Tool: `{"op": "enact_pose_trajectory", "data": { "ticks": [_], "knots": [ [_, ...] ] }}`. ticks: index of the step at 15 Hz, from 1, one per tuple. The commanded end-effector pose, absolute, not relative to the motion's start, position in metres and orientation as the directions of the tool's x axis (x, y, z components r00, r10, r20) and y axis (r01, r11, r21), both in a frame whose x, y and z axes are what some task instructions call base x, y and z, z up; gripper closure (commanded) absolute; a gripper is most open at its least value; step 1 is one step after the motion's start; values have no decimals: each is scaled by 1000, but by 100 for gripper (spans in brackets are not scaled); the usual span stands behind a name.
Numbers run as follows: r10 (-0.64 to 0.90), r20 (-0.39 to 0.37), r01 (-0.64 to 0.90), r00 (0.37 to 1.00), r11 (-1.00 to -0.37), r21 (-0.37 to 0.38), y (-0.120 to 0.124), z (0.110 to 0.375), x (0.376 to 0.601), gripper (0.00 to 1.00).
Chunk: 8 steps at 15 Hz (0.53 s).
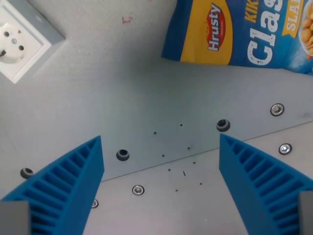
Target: Move in gripper negative z
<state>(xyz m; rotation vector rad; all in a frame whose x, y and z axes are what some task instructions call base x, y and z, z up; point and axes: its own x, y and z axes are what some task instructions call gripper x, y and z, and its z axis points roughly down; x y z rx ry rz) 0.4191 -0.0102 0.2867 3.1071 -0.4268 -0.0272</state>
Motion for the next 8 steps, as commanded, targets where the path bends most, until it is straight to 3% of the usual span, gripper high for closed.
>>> {"op": "enact_pose_trajectory", "data": {
  "ticks": [1, 8],
  "knots": [
    [-270, -11, -270, 963, -963, 6, -10, 294, 419, 0],
    [-270, -11, -270, 963, -963, 6, -10, 329, 420, 0]
  ]
}}
